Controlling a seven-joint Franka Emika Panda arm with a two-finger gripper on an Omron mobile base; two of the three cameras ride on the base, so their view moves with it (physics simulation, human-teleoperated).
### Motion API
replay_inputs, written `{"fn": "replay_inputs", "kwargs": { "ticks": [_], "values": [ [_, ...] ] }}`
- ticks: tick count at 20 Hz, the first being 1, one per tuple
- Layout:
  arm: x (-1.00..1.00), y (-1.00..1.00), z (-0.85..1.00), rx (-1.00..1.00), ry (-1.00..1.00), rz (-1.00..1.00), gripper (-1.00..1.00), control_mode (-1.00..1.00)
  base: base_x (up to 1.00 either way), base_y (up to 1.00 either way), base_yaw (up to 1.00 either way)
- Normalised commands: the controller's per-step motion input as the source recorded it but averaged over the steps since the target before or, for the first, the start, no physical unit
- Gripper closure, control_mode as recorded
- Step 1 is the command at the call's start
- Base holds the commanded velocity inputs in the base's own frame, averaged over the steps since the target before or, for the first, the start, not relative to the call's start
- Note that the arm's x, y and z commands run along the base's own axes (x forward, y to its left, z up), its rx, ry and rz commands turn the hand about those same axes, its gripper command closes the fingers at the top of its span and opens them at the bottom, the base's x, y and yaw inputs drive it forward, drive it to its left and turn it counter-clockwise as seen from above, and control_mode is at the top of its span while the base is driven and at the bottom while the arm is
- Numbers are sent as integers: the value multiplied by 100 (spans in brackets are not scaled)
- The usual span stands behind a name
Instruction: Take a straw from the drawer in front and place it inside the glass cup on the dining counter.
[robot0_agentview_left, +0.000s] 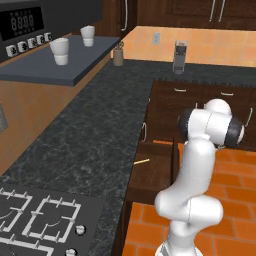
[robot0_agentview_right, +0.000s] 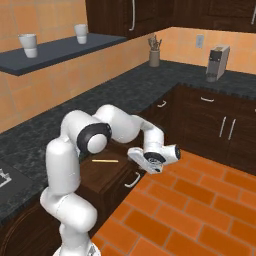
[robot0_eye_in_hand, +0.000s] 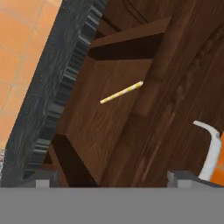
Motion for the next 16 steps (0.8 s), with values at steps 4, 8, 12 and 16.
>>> {"fn": "replay_inputs", "kwargs": {
  "ticks": [4,8,12,16],
  "values": [
    [20,75,34,-25,18,0,-100,-100,0,0,0],
    [45,75,0,-16,27,0,-100,-100,0,0,0],
    [73,26,-2,-11,28,0,-100,-100,0,0,0],
    [63,0,-31,-10,25,0,-100,-100,0,0,0]
  ]
}}
